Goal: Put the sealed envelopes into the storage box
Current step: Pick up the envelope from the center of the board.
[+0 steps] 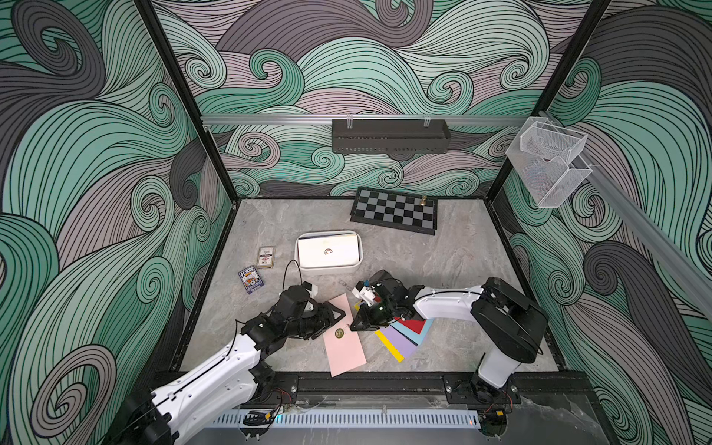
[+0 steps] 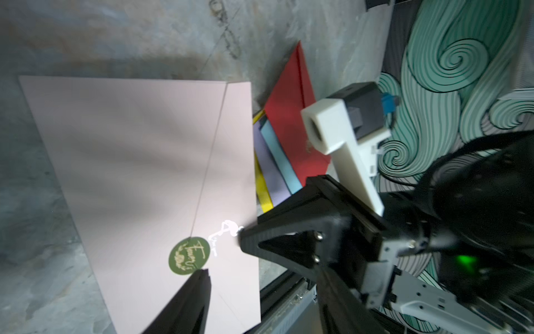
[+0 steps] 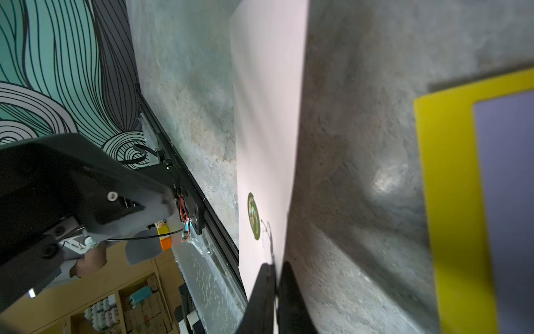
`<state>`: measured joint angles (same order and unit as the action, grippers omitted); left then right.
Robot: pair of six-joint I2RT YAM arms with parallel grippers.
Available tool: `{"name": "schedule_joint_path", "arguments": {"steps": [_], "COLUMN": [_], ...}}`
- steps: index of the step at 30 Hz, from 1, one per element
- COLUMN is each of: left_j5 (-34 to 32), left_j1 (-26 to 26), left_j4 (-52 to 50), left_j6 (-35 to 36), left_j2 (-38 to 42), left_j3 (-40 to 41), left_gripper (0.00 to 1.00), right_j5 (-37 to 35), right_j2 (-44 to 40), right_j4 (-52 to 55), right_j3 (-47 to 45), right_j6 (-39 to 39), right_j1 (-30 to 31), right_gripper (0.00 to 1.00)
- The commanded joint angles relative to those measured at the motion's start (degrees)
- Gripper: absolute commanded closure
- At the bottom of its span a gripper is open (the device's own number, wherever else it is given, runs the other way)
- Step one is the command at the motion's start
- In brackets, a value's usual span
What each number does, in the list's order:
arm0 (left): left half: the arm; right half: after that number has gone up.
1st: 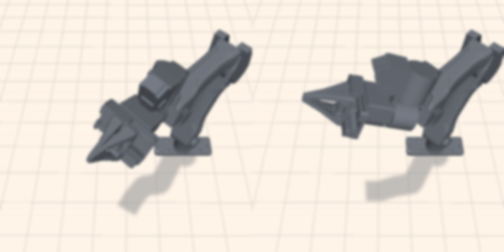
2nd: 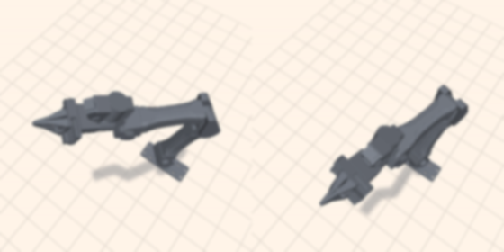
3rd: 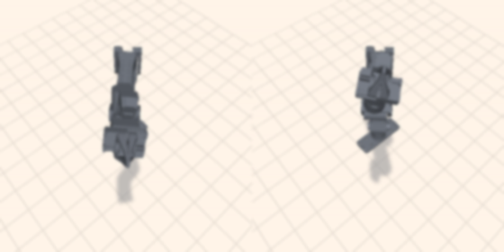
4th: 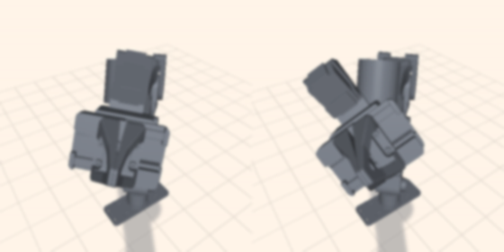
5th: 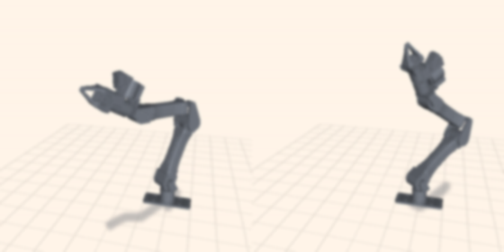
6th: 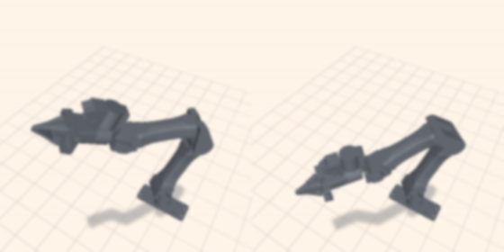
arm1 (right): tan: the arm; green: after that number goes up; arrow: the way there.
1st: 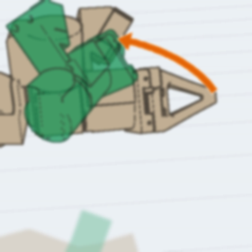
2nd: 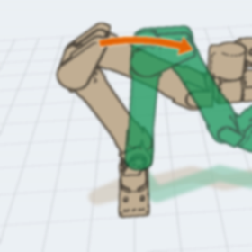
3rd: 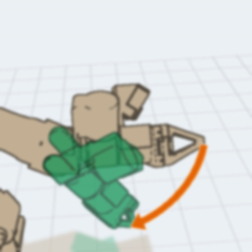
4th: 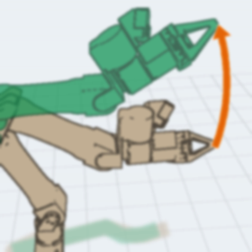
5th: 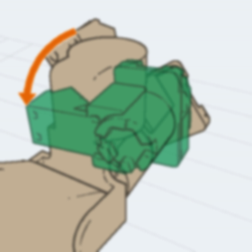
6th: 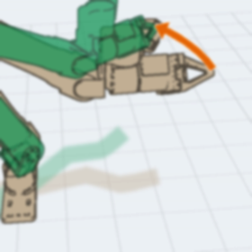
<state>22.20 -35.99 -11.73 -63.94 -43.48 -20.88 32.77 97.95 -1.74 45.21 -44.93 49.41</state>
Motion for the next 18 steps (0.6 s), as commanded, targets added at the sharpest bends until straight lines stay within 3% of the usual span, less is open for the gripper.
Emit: {"name": "schedule_joint_path", "arguments": {"steps": [1,5,18], "left_j5": [4.9,7.0,12.3], "left_j1": [1.3,1.8,3.6], "left_j4": [-2.0,-4.8,-6.1], "left_j6": [1.8,8.2,15.2], "left_j2": [3.4,3.0,2.1], "left_j3": [-4.8,-9.0,-14.3], "left_gripper": [0.34,0.31,0.29], "right_j5": [-1.1,0.2,0.2], "right_j2": [-4.3,-7.6,-16.2], "right_j4": [-2.0,-1.5,15.1], "right_j3": [-2.0,-2.9,3.6], "right_j6": [3.0,6.4,26.3], "right_j1": [-2.5,-5.2,-8.8], "right_gripper": [0.98,1.0,1.0]}}
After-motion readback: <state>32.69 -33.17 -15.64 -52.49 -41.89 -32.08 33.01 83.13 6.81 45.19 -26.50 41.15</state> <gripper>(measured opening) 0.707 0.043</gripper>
